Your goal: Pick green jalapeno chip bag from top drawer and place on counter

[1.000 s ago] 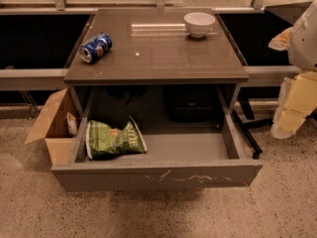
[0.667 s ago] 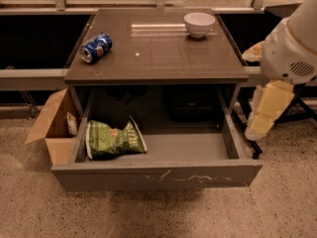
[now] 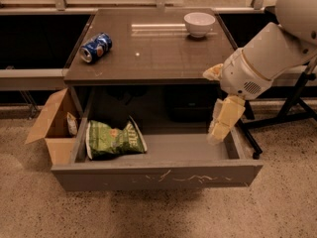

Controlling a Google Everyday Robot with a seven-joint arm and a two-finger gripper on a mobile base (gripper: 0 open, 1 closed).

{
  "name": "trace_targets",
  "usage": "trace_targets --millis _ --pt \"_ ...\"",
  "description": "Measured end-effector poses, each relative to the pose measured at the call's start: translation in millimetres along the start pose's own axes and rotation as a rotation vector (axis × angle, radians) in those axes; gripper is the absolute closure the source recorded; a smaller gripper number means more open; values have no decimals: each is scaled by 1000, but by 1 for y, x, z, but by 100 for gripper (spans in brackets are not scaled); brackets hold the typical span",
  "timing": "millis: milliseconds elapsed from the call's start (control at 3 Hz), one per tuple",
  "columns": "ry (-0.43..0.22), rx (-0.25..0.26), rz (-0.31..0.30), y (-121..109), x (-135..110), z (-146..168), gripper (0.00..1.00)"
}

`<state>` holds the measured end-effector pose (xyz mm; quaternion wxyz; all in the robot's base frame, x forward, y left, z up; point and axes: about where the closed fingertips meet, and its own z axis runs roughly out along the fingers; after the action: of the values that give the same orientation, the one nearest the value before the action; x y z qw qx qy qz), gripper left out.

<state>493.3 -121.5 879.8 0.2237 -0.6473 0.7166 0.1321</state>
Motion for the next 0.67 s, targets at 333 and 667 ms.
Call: trace_targets --millis 333,667 --pt "0 0 0 0 0 0 0" --pt "-32 -58 -49 -16 -11 40 0"
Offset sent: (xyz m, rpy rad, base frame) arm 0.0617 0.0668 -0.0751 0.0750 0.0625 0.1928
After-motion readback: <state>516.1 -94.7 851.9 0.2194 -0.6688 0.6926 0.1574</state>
